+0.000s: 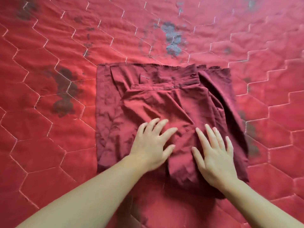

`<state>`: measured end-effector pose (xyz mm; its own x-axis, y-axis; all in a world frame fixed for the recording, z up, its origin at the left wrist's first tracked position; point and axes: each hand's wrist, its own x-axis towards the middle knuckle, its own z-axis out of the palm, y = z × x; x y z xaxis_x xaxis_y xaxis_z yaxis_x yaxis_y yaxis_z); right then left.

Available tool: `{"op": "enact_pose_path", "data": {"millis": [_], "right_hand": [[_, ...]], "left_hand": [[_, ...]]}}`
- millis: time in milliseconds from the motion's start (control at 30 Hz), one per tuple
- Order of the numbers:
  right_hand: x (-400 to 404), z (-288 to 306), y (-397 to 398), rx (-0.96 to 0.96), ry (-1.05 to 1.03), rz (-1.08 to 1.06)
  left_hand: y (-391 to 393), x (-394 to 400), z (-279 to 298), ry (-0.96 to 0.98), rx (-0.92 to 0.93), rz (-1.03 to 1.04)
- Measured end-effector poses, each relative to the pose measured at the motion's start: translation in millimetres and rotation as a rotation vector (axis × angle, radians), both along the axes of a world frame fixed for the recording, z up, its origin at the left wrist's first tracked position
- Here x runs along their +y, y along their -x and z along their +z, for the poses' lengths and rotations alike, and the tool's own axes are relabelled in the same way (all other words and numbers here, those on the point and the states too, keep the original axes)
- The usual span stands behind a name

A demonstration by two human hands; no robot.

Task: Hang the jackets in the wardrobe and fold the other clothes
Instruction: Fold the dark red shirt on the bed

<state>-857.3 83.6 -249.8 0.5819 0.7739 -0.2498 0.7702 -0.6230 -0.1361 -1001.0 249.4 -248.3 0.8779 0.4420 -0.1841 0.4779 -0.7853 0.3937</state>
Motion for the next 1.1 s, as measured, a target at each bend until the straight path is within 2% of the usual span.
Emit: {"op": "enact_pose_path", "data": {"millis": [67,167,267,333,400,467,533,700,800,900,1033,1100], "right_hand": [[-43.8,-0.6,-17.0,-0.009,0.143,-0.133],[-88.4,4.2,-30.9,0.021,0.186,-0.376],[-98.0,8.2,-36.1,0.085,0.099,-0.681],[-89.4,10.7,-45.0,0.274,-0.043,-0.856],[-79.6,13.8,-52.4,0.542,-0.195,-0.962],[-74.3,17.0,-52.4,0.675,-0.204,-0.948],[-74.0,19.8,-51.2,0.682,-0.204,-0.918],[-77.1,26.0,-52.4,0.852,-0.359,-0.957],[-75.1,25.6,-47.1,0.934,-0.342,-0.988],[-76.5,20.7,-44.1,0.922,-0.278,-0.962],[-81.0,17.8,-48.5,0.989,-0.284,-0.97],[-79.7,19.0,-49.2,1.028,-0.249,-0.936]], "left_hand": [[1.4,-16.4,-12.9,0.029,0.254,-0.004],[2.5,-26.8,-20.0,-0.053,0.343,0.024],[-14.2,-47.9,0.7,-0.107,0.185,0.001],[-30.5,-73.7,12.6,-0.066,-0.041,-0.032],[-47.2,-102.2,19.9,0.044,-0.058,-0.048],[-58.7,-125.8,18.0,0.239,0.094,0.027],[-66.8,-138.4,14.2,0.311,0.236,0.077],[-77.9,-147.1,27.0,0.504,0.234,0.206],[-65.6,-146.4,26.0,0.262,0.301,-0.032],[-46.4,-140.9,10.1,0.03,0.382,-0.234],[-39.8,-137.3,-3.9,-0.003,0.273,-0.2],[-42.2,-137.9,-5.4,0.05,0.226,-0.181]]}}
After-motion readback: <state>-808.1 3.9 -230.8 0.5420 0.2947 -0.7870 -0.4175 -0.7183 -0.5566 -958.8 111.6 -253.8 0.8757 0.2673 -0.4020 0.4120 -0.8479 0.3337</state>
